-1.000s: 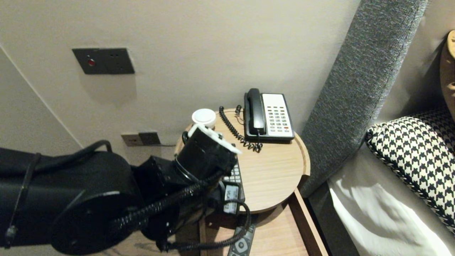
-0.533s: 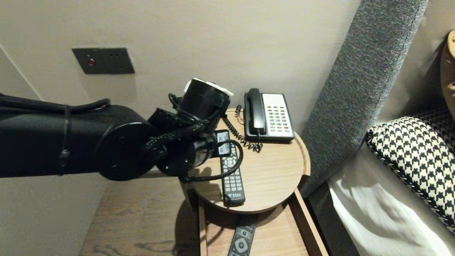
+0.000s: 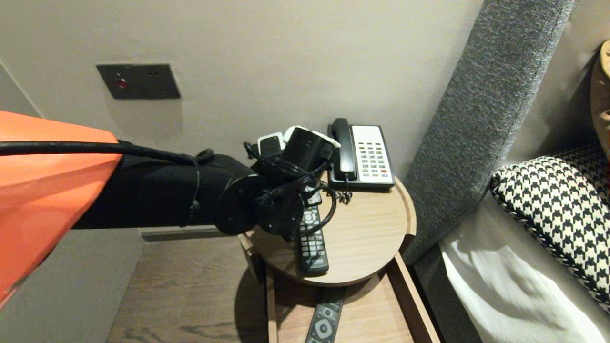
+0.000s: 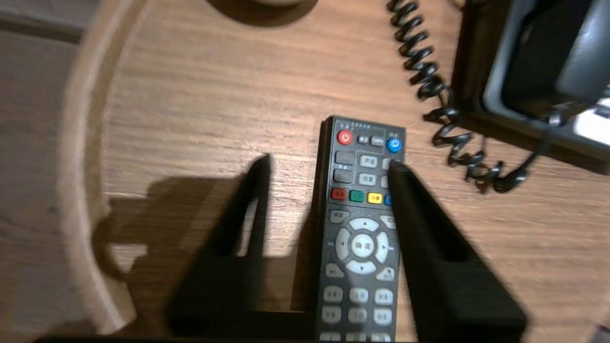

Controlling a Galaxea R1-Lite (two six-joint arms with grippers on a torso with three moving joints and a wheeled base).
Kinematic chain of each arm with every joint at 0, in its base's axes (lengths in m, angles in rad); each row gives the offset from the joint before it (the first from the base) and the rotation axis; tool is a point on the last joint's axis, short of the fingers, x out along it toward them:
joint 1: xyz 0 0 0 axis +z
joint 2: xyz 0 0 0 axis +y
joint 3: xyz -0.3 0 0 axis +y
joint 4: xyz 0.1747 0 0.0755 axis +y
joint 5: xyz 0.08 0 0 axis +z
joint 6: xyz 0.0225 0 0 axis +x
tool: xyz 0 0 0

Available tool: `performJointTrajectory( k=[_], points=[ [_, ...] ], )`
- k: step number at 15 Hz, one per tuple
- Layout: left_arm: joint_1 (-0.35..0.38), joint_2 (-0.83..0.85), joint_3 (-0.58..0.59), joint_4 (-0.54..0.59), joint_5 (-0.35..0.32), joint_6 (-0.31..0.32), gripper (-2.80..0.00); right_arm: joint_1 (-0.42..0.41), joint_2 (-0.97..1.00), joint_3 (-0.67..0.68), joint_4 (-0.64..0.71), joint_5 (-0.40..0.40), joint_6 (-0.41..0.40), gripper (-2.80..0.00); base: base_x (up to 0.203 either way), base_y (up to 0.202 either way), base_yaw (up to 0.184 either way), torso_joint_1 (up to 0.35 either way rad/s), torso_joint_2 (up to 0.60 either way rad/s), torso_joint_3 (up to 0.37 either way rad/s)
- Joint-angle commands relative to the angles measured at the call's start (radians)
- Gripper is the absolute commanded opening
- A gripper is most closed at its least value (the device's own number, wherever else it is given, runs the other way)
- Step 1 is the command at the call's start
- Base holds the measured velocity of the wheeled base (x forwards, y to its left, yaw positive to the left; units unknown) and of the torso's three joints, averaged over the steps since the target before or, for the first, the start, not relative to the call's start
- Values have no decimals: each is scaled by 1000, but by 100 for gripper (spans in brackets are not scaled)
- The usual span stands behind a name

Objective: Put the remote controls on the table in the drawer one by one

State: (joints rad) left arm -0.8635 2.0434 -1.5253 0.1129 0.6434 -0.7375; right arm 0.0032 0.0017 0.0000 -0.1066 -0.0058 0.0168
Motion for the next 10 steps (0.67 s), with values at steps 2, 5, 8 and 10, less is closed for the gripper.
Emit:
performJointTrajectory(
  k=[2,5,8,10],
  points=[
    [-9,78,-4,-5,38,-17,0,0,1,40,-1,0,0,-280,0,0,0,0,0,0],
    [-17,111,-41,-2,47,-23,0,0,1,40,-1,0,0,-280,0,0,0,0,0,0],
    [-40,130,-55,4,71,-22,0,0,1,40,-1,0,0,-280,0,0,0,0,0,0],
    [-50,131,-61,4,72,-20,0,0,1,40,-1,0,0,-280,0,0,0,0,0,0]
  ],
)
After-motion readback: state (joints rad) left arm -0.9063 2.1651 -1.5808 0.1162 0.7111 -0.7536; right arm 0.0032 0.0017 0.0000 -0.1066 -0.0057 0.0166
